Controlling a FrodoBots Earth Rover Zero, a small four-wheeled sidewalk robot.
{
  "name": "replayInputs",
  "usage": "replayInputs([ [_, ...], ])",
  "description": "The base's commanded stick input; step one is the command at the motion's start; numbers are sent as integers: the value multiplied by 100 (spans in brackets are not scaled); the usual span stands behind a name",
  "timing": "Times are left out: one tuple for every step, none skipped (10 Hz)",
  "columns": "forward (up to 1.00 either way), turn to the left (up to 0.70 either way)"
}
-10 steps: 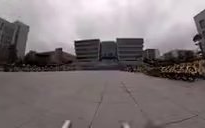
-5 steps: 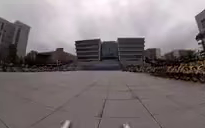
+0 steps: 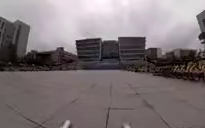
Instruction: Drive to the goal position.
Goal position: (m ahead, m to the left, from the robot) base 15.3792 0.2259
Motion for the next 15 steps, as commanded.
replayInputs([
  [100, 0],
  [100, -9],
  [100, -26],
  [100, -39],
  [100, 0],
  [100, 0],
  [100, 0],
  [100, 0],
  [100, 0],
  [100, 0],
  [100, 0],
  [100, 0],
  [100, 0],
  [100, 0],
  [100, 0],
])
